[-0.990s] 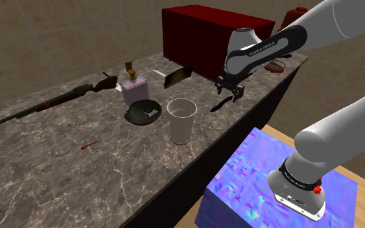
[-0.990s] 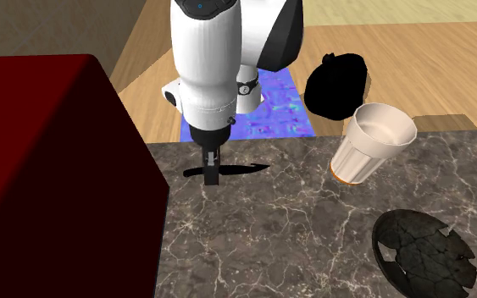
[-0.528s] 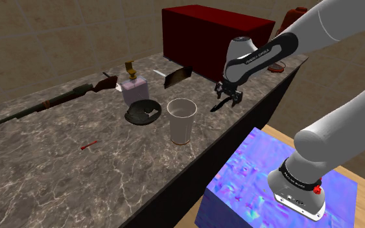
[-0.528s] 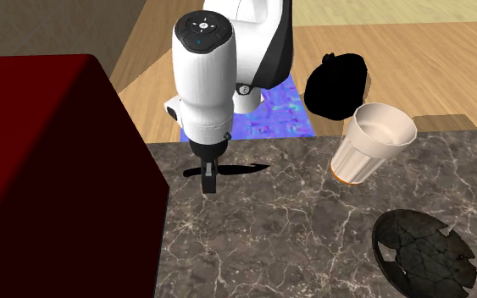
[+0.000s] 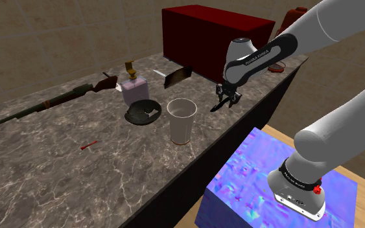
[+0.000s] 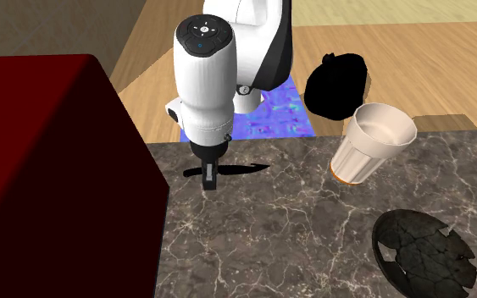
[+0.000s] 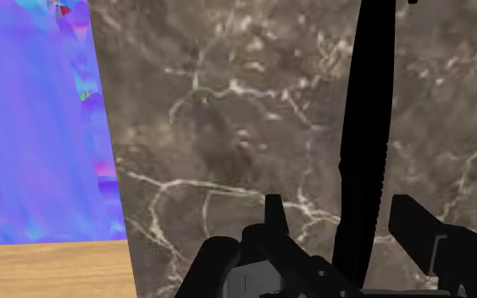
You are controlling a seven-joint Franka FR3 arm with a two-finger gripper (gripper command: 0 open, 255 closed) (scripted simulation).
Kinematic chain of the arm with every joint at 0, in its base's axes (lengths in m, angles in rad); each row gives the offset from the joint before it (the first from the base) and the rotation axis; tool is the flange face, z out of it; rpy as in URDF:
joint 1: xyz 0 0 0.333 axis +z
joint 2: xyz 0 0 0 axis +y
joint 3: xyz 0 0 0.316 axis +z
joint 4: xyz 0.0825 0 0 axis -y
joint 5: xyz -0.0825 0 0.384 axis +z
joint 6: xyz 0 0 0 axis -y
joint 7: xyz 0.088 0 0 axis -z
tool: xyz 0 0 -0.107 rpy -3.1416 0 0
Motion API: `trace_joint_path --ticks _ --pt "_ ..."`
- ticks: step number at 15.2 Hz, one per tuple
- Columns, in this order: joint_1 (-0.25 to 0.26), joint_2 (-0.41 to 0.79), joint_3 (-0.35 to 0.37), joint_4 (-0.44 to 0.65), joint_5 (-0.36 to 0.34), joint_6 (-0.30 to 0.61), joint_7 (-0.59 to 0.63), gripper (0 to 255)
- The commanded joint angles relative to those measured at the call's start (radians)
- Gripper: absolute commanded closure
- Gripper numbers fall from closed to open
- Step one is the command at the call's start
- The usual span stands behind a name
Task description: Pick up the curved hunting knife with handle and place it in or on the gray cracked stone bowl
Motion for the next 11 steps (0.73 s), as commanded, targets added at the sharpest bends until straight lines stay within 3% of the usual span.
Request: trace_joint_path --ticks 1,11 --pt "0.000 0.000 0.000 0.000 0.000 0.000 0.000 255" --pt "0.003 -0.023 -0.003 0.009 0.010 -0.030 -0.009 255"
